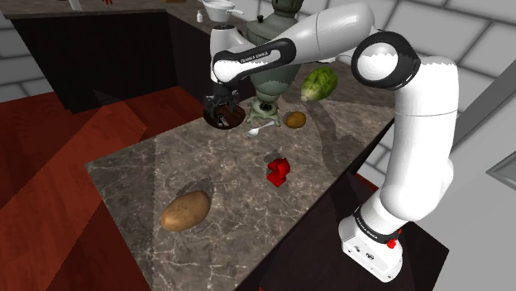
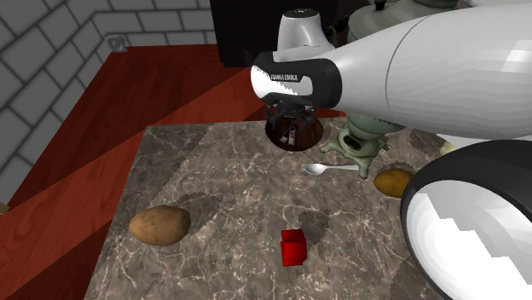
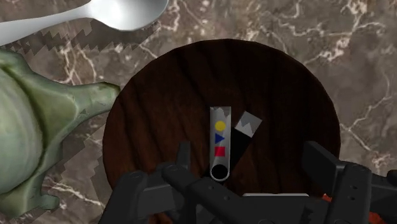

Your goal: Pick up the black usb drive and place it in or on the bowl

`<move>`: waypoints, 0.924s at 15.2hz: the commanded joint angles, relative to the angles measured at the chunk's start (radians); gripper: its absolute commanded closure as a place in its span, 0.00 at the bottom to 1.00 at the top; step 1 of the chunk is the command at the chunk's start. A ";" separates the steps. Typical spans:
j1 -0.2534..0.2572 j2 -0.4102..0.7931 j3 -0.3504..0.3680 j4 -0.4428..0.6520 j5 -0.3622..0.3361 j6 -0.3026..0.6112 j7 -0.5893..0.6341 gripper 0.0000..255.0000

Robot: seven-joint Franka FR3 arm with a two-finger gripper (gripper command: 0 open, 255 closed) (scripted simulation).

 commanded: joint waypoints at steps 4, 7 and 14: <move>-0.003 -0.028 0.006 0.026 0.011 -0.053 -0.007 0.00; -0.004 -0.050 0.011 0.055 0.020 -0.102 -0.012 0.00; -0.004 -0.049 0.011 0.055 0.020 -0.102 -0.012 0.00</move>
